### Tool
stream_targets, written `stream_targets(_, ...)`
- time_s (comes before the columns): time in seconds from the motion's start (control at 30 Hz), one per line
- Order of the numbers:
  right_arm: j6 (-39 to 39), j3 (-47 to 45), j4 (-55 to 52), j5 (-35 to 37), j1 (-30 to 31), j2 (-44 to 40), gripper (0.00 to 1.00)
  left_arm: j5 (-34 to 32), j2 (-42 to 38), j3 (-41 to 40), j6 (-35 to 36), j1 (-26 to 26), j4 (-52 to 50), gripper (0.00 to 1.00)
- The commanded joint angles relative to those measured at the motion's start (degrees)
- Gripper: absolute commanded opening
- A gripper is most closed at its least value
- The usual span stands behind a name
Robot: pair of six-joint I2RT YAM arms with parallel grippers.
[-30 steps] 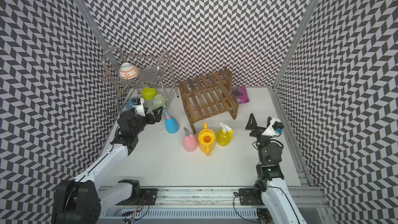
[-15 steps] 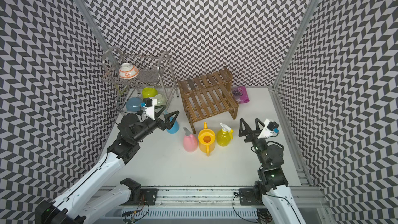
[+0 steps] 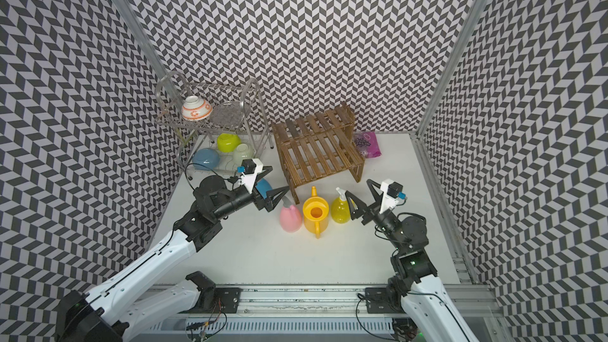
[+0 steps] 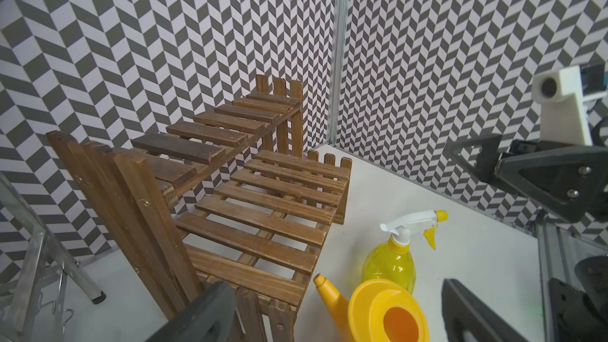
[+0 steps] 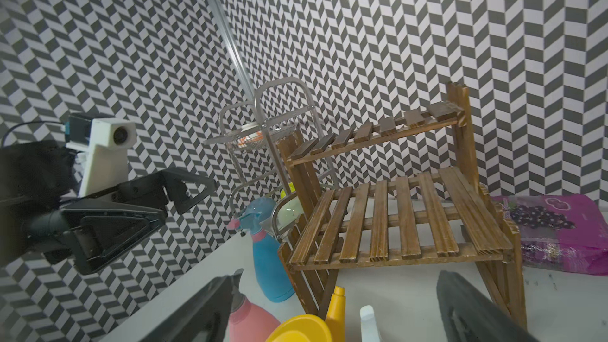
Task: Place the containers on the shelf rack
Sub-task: 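Pick up a container from the center of the board.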
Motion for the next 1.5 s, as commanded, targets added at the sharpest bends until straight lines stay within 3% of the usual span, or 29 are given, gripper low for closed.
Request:
stream_targets(0.0,-5.2,3.0,4.0,-4.0,0.8,2.0,1.00,3.4,0.4,0.4,8.6,-0.5,-0.6,1.00)
stream_targets(0.27,-16.0,7.0,-5.0,-8.7,0.8,1.6,1.00,4.9,-0.4,-2.4,20.7,-1.2,-0.5,1.00)
stream_targets(0.5,-16.3,9.8,-9.2,-14.2,1.3,4.6,1.00,3.1,-4.1,-6.0,25.2,-1.3,-1.6,1.00)
stream_targets(1.1,-21.4,11.8,-17.0,-10.7,8.7,4.6,0.99,1.8,0.7,-2.1,17.1,-2.1,-3.2,1.00)
stream_targets(1.47,-30.4,16.3,-23.0,-11.0,12.5,8.4,0.99,-2.6,1.6,-3.0,10.5,-2.5,2.5,1.00)
